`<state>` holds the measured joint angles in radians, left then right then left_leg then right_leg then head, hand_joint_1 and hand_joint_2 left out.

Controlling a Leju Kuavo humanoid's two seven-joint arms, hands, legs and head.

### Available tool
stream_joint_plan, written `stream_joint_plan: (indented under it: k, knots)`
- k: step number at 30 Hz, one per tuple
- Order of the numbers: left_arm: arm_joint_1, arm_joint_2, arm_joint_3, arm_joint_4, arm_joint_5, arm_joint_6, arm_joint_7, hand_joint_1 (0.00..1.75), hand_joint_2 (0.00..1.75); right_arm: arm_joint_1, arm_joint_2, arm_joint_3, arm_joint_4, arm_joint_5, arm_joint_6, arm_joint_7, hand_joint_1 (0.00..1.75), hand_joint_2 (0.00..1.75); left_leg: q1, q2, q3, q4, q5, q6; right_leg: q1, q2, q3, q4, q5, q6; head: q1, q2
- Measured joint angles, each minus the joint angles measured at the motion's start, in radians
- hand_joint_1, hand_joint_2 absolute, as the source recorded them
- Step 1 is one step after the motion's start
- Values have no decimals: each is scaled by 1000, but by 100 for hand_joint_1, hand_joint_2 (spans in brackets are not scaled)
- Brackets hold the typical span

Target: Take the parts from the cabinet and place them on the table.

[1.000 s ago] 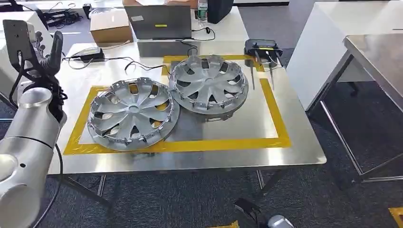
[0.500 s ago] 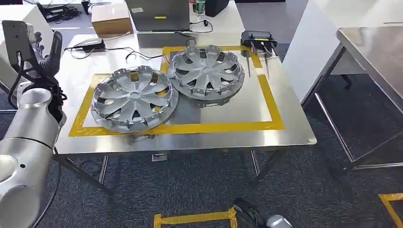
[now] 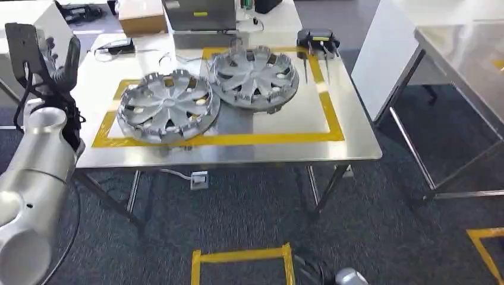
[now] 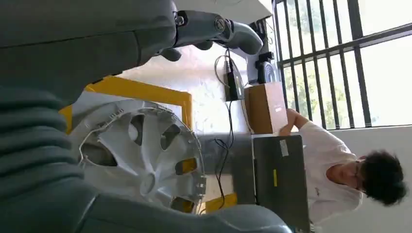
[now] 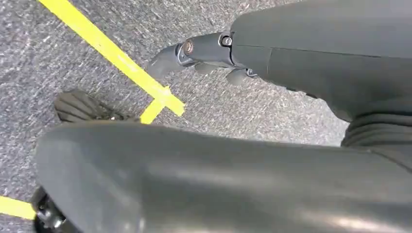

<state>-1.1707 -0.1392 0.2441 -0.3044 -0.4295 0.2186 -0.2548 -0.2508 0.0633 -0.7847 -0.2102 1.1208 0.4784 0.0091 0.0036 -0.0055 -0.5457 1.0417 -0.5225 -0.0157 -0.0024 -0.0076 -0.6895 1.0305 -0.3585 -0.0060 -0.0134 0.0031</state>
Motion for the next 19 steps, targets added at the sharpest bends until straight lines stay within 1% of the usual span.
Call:
stream_joint_plan:
  k: [1,2,3,4,5,6,7,8,9,10,11,12,13,14,15,16,17,18,19]
  knots:
    - [0,0,0,0,0,0,0,0,0,0,0,0,0,0,0,0,0,0,-5,0,2,5,8,9,-3,0,-1,-8,13,7,1,0]
    - [1,-1,0,1,0,-1,0,0,0,2,0,0,0,0,0,0,0,0,-2,1,-13,-2,20,19,-1,3,-4,-13,23,15,0,0]
    - [-1,-4,-1,3,-1,-1,1,0,0,2,0,0,0,0,0,0,0,0,5,7,-13,-8,36,29,-7,6,-13,-8,12,20,0,0]
    - [-2,-5,-3,3,-2,-1,2,0,0,3,1,0,0,0,0,0,0,0,4,6,-29,-10,50,37,-5,8,-29,27,-48,24,2,0]
    - [-3,-6,-6,3,-2,-2,2,0,0,2,1,0,0,0,5,0,0,0,4,7,-45,-10,64,44,-7,7,-49,89,-111,28,4,0]
    - [-3,-8,-6,3,-2,-3,2,0,0,2,1,0,0,0,5,0,0,0,4,7,-63,-10,78,45,-9,8,-69,169,-169,32,4,0]
    - [-2,-9,-6,4,-2,-5,2,0,0,2,1,0,0,0,3,0,0,0,3,6,-80,-9,91,46,-8,8,-84,242,-204,35,5,0]
    - [1,-10,-6,5,-2,-8,2,0,0,1,1,0,0,0,3,0,0,0,2,6,-96,-9,103,45,-8,8,-87,292,-212,36,6,0]
    - [5,-10,-7,8,-3,-9,2,0,0,1,1,0,0,0,3,0,0,0,2,5,-115,-8,118,44,-8,8,-71,302,-188,36,7,0]
    - [9,-10,-7,9,-3,-11,3,0,0,0,1,0,0,0,3,0,0,0,2,4,-130,-7,130,42,-8,8,-39,275,-153,34,8,0]
    - [14,-10,-7,9,-3,-12,3,0,0,0,1,0,0,1,3,0,0,0,2,4,-144,-7,141,39,-8,8,11,218,-122,31,11,0]
    - [18,-10,-7,9,-3,-16,3,0,0,-3,1,0,0,1,3,0,0,0,2,4,-157,-7,153,34,-7,8,82,130,-113,26,16,0]
    - [20,-11,-8,8,-2,-23,3,0,0,-9,0,0,0,2,3,2,0,0,2,6,-166,-6,162,29,-4,10,141,43,-156,17,22,0]
    - [21,-11,-8,8,-1,-34,2,0,0,-14,-1,0,0,2,3,5,0,0,1,8,-171,-6,171,22,4,11,164,-13,-176,12,26,0]
    - [33,-16,-9,10,7,-49,3,0,0,-15,0,0,0,2,3,11,0,0,3,10,-167,-13,183,16,7,12,156,-3,-160,6,27,0]
    - [49,-21,-10,12,14,-60,3,0,0,-15,0,0,0,2,3,15,0,0,5,10,-164,-19,192,10,9,12,157,-7,-161,1,28,0]
    - [74,-27,-10,14,29,-72,4,0,0,-14,0,0,0,2,-1,17,0,0,4,8,-160,-28,203,5,8,11,157,-11,-149,-4,28,0]
    - [104,-27,-10,18,43,-80,6,0,0,-13,1,0,0,1,0,16,0,0,3,7,-165,-28,200,-1,-6,6,155,-24,-130,-12,28,0]
    - [130,-29,-10,22,53,-87,10,0,0,-14,0,0,0,1,0,17,0,0,2,5,-178,-9,156,-5,-6,5,146,-29,-118,-18,27,0]
